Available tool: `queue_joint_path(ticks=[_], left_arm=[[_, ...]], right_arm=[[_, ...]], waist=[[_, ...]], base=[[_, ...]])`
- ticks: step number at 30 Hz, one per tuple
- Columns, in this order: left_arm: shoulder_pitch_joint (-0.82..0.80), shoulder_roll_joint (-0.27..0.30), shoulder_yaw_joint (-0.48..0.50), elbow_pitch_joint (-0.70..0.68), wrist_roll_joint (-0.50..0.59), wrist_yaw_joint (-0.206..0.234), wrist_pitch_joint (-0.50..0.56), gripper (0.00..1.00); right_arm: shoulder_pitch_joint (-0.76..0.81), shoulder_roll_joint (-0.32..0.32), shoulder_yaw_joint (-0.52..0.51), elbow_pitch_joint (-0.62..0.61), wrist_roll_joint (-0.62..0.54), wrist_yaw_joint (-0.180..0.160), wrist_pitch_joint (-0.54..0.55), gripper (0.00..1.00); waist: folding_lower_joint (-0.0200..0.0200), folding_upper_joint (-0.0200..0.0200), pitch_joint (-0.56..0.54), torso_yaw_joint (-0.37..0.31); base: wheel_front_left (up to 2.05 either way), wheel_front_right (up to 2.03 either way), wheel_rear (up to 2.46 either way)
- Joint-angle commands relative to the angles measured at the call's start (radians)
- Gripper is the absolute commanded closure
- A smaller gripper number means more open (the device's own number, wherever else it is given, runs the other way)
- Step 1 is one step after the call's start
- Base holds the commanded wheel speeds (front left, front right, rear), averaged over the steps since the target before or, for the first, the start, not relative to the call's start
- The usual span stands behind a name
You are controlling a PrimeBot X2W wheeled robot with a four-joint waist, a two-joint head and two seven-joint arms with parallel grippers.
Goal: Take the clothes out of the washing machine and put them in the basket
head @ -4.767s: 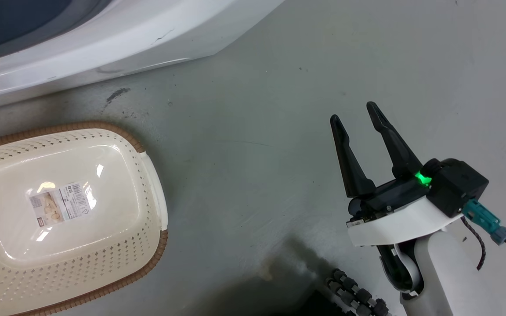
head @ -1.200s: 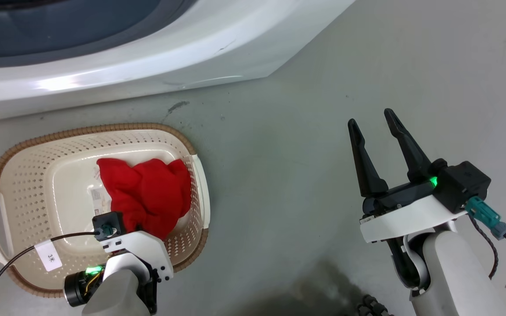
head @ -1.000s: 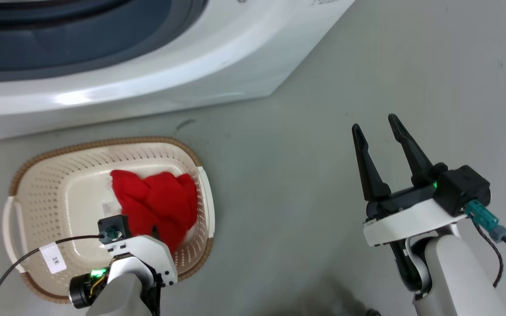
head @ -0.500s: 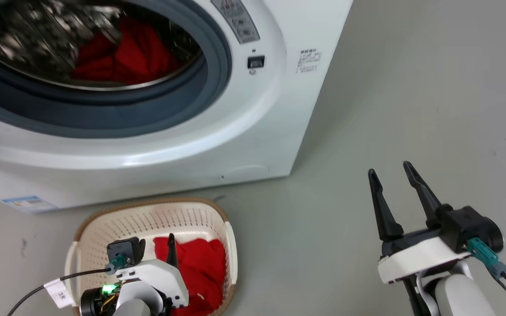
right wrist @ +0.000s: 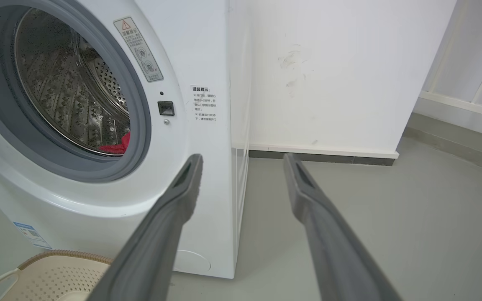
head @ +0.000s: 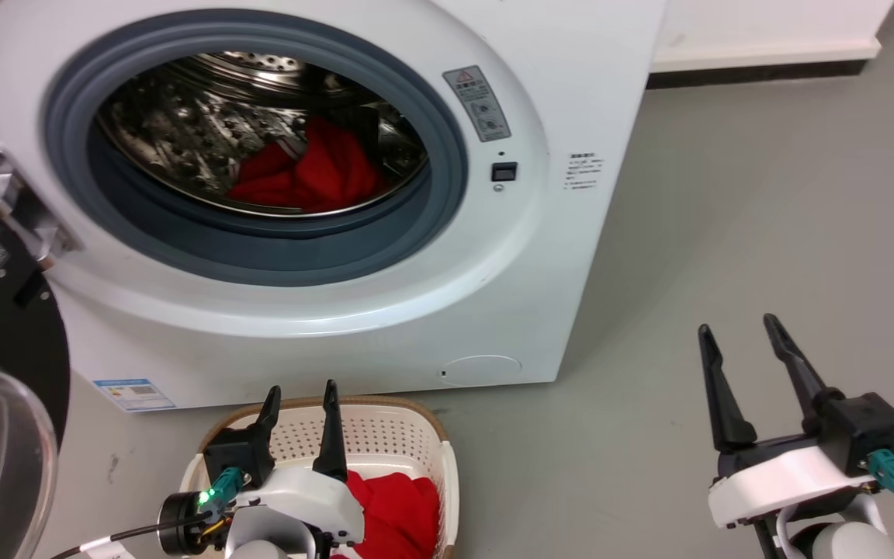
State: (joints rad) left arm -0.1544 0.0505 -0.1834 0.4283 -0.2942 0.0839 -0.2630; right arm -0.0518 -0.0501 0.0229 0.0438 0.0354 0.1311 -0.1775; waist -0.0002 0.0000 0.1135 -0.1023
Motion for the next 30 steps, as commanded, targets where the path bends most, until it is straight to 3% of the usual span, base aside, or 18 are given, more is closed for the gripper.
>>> queue_joint_path(ticks=[1, 14, 23, 30], left_arm=[[0.011, 0.000, -0.003, -0.021, 0.008, 0.003, -0.002, 0.00], [-0.068, 0.000, -0.051, -0.116, 0.013, 0.003, -0.002, 0.00], [-0.321, 0.000, -0.056, -0.063, 0.000, 0.000, -0.002, 0.00], [-0.586, 0.000, -0.038, 0.090, 0.022, -0.030, -0.002, 0.00]], right_arm=[[0.016, 0.000, -0.009, -0.017, -0.002, -0.001, 0.006, 0.00], [0.025, 0.000, -0.044, -0.138, -0.016, -0.001, 0.054, 0.00], [-0.036, 0.000, -0.048, -0.228, -0.030, -0.001, 0.073, 0.00], [-0.088, 0.000, -0.035, -0.288, -0.030, -0.001, 0.074, 0.00]], waist=[[0.0002, 0.0000, -0.011, 0.021], [0.0002, 0.0000, 0.064, 0.100], [0.0002, 0.0000, 0.236, 0.114], [0.0002, 0.0000, 0.355, 0.086]], base=[[0.00, 0.00, 0.00], [0.00, 0.00, 0.00], [0.00, 0.00, 0.00], [0.00, 0.00, 0.00]])
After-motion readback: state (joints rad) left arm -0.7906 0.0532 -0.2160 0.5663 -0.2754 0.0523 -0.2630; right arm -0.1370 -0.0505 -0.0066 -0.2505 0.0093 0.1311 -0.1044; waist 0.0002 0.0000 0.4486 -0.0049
